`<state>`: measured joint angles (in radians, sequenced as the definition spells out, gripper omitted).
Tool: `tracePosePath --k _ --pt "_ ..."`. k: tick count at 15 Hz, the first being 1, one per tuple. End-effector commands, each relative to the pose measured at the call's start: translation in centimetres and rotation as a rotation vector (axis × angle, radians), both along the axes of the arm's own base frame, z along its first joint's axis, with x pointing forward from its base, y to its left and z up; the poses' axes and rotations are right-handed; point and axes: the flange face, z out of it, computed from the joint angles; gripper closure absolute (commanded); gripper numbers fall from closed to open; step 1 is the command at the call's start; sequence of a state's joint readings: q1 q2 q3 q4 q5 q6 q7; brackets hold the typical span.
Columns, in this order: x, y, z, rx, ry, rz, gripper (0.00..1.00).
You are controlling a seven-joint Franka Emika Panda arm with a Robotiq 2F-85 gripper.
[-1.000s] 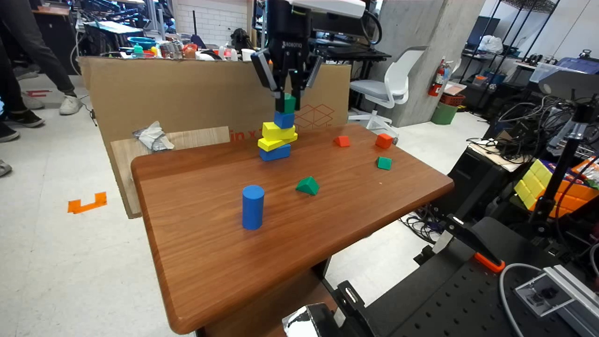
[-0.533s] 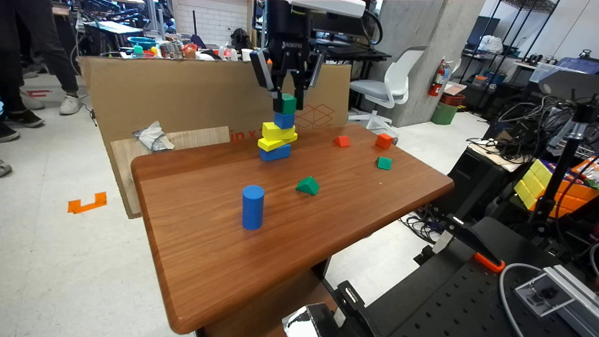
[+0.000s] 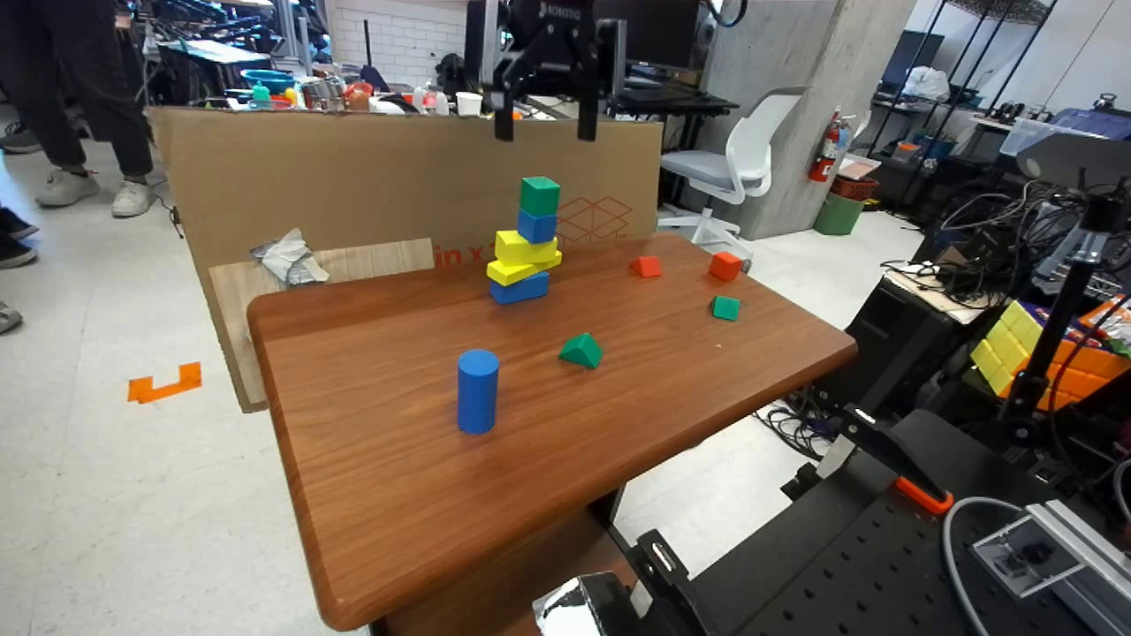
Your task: Pick up the green object from the table and pit on top of the other objects
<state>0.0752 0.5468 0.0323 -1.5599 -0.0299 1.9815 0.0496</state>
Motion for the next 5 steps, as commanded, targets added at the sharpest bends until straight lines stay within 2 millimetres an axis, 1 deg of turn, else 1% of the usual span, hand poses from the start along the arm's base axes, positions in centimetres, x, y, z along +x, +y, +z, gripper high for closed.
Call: tracePosePath --k 1,2,3,4,5 --pt "-4.7 -0.6 6.3 0.012 -0.011 -0.045 0.0" --pt "-5.9 -1.0 7.2 0.058 0.059 -0.039 0.0" --pt "-2.8 -0.3 5.1 0.015 0.001 -0.026 0.0" --pt "-4.0 -0.6 6.4 0.028 0.026 -0.036 0.0" --pt "-4.7 -0.8 7.3 0.035 0.036 -0.043 0.0"
